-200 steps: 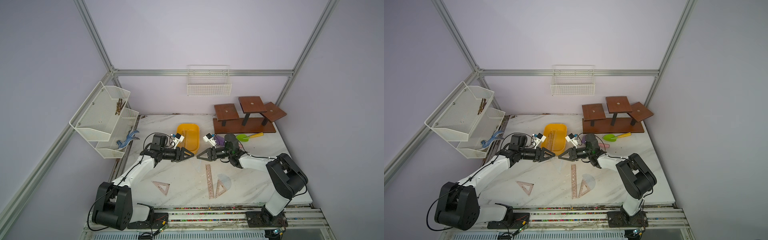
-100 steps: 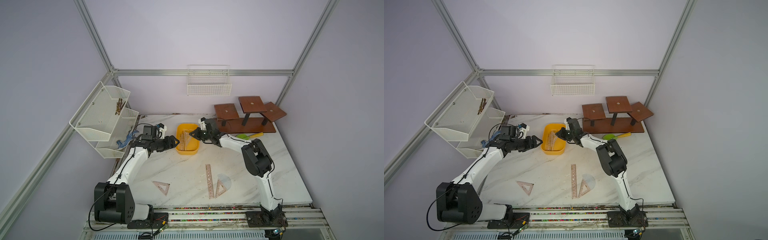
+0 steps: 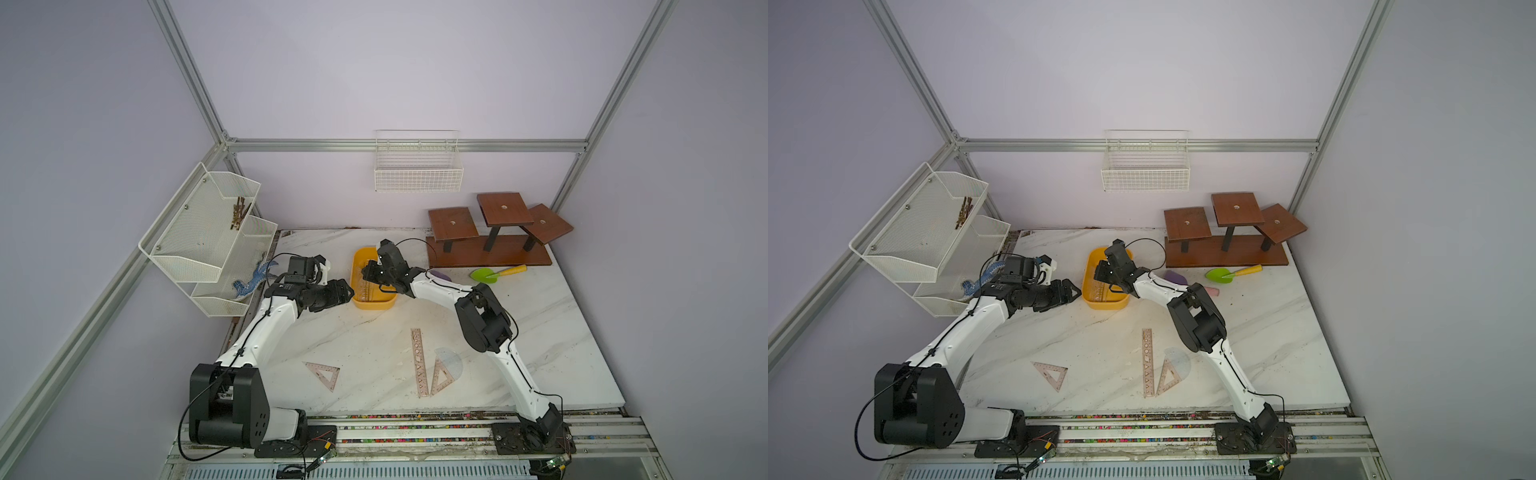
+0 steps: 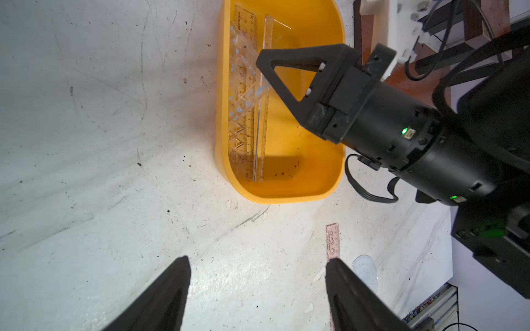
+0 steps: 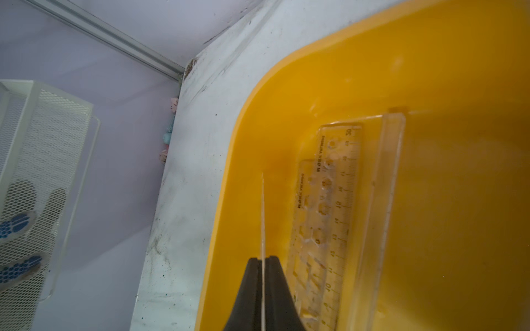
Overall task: Put the scattered rulers into the storage box
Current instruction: Place the ruler in the storage box.
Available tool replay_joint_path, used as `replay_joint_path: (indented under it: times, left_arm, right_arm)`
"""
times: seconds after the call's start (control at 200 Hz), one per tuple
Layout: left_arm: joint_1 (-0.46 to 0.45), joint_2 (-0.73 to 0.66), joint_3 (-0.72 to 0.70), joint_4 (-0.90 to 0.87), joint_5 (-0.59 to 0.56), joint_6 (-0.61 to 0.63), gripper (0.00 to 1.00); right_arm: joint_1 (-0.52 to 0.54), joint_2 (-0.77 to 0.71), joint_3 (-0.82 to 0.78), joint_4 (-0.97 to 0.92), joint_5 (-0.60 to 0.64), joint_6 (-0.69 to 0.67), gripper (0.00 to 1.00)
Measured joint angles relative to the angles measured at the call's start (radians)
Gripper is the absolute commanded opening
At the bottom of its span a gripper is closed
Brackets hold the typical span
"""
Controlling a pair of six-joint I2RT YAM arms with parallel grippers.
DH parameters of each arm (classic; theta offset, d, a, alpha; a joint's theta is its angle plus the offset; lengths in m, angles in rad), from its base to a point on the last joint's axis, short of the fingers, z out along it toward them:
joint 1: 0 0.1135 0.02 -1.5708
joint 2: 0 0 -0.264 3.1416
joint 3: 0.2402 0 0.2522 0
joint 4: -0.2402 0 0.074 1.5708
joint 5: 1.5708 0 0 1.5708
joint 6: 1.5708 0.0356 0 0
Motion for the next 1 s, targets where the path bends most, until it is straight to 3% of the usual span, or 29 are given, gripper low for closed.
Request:
replay_joint_path:
  times: [0.25, 0.565, 0.78, 0.87, 1.0]
  left_arm:
    - [0.000, 0.000, 0.000, -0.001, 0.001, 0.000, 0.78]
    - [0.000, 0.000, 0.000, -0.002, 0.008, 0.000, 0.78]
    - [-0.004, -0.001, 0.000, -0.001, 0.034, -0.002, 0.79]
    - [-0.030, -0.005, 0.000, 0.000, 0.031, -0.009, 0.80]
    - [-0.138, -0.031, -0.030, 0.023, 0.025, -0.035, 0.82]
  right_arm:
    - [0.001, 0.011, 0.008, -0.025, 0.024, -0.016, 0.00]
    - [-0.019, 0.024, 0.065, -0.059, -0.081, -0.089, 0.35]
    - [-0.053, -0.026, 0.113, -0.172, -0.138, -0.190, 0.42]
    - [-0.063, -0.142, 0.019, -0.223, -0.139, -0.251, 0.42]
    - [-0.061, -0.477, -0.348, -0.212, -0.119, -0.332, 0.40]
